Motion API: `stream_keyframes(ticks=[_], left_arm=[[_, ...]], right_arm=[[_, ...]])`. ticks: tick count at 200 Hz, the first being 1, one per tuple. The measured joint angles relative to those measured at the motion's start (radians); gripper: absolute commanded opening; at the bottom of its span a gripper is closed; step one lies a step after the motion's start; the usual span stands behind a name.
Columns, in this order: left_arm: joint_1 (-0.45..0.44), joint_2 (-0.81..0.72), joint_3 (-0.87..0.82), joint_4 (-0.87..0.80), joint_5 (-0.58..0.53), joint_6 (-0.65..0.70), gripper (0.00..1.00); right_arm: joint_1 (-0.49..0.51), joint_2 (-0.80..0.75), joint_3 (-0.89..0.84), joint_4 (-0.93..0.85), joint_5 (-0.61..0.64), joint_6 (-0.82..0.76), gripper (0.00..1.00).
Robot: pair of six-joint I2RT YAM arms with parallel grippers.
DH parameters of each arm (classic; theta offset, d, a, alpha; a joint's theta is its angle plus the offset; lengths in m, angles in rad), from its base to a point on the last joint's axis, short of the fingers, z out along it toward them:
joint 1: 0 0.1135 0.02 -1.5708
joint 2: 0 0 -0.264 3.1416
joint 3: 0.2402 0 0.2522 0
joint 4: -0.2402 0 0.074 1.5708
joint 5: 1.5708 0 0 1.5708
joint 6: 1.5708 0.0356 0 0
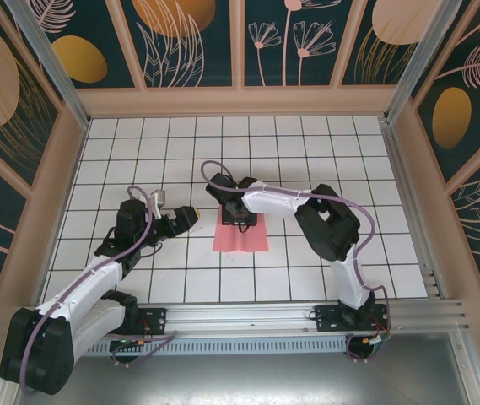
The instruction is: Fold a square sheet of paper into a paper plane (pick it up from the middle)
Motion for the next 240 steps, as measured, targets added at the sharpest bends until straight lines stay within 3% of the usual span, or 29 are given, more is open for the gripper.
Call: stream_keyframes(ticks=[55, 94, 126, 169, 211, 240], left_arm=[[0.0, -0.012, 0.011, -0.022, -0.001, 0.0, 0.99], [0.0, -0.036, 0.031, -0.037, -0.004, -0.008, 0.99], [0.0, -0.044, 0.047, -0.034, -0.003, -0.024, 0.99], [-0.012, -0.013, 0.047, 0.006, 0.023, -0.055, 0.98], [-0.184, 0.106, 0.05, 0.086, -0.016, -0.093, 0.92], [-0.223, 0.193, 0.056, 0.107, -0.047, -0.11, 0.87]], right_arm=[[-0.064, -0.207, -0.143, 0.178, -0.177, -0.006, 0.41], [-0.174, -0.402, -0.361, 0.532, -0.454, 0.054, 0.43], [-0.249, -0.397, -0.488, 0.752, -0.603, 0.126, 0.44], [-0.248, -0.301, -0.501, 0.779, -0.628, 0.126, 0.47], [-0.248, -0.27, -0.501, 0.735, -0.586, 0.082, 0.53], [-0.248, -0.27, -0.501, 0.694, -0.549, 0.052, 0.59]])
